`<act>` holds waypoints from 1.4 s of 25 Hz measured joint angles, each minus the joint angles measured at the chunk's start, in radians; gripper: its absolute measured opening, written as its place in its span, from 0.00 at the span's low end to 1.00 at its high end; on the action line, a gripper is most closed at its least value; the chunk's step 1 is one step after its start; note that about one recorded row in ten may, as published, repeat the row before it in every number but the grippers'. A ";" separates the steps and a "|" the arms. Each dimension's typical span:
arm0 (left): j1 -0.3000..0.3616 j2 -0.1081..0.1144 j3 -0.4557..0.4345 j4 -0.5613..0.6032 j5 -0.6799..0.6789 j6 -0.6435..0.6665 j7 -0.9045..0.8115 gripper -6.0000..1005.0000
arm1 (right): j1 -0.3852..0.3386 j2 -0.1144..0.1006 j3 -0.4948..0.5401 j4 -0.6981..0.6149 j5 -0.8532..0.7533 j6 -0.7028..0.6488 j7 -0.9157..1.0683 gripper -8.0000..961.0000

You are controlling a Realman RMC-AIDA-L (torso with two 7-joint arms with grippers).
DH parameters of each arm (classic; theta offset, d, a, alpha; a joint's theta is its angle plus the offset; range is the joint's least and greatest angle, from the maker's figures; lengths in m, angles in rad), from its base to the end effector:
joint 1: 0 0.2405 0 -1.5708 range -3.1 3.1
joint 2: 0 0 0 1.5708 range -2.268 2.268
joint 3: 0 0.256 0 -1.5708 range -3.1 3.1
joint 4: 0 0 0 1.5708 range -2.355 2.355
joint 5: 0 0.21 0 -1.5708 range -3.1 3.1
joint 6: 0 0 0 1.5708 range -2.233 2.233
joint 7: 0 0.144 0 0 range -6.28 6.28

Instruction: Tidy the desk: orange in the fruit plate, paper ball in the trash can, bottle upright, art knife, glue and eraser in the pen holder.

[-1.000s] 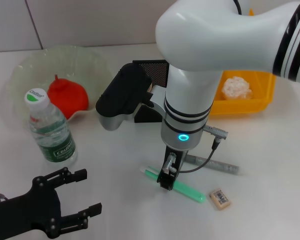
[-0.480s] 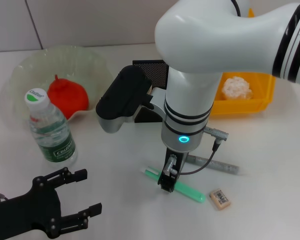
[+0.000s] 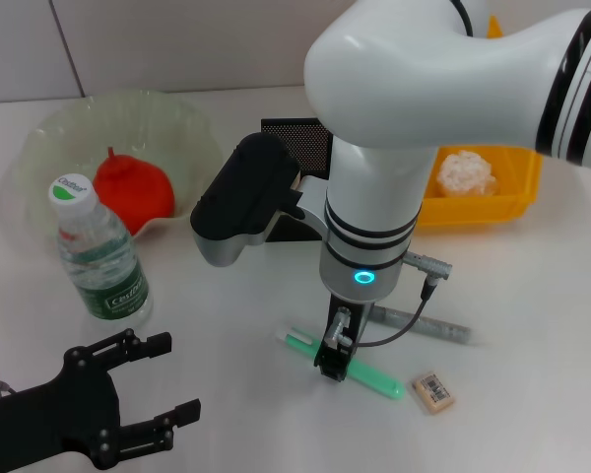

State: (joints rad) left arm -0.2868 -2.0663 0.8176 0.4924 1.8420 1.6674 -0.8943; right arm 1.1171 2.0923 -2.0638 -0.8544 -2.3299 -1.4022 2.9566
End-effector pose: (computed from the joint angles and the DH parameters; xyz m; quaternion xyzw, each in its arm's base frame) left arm -0.3107 0.2349 -0.0252 -0.9414 -0.1249 -0.2831 0.1340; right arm 0.1071 0.3344 -0.1252 -0.8967 0.2417 -0.3581 0.0958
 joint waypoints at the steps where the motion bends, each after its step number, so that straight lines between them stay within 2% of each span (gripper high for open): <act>1: 0.000 0.000 0.000 0.000 0.000 0.000 0.000 0.80 | 0.000 0.000 0.000 0.000 0.000 0.000 0.000 0.27; 18: -0.001 0.000 0.000 0.000 -0.001 0.000 0.000 0.80 | 0.018 0.000 -0.002 0.033 0.017 -0.003 -0.004 0.16; 27: -0.002 0.000 0.000 0.000 0.001 0.000 0.000 0.80 | 0.012 0.000 0.003 0.026 0.017 -0.003 -0.004 0.16; 35: -0.002 0.000 0.000 0.000 0.002 0.000 0.000 0.80 | 0.012 0.000 0.003 0.026 0.015 -0.003 -0.004 0.11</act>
State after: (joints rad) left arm -0.2884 -2.0662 0.8175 0.4924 1.8439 1.6674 -0.8943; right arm 1.1289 2.0925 -2.0604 -0.8281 -2.3153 -1.4050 2.9530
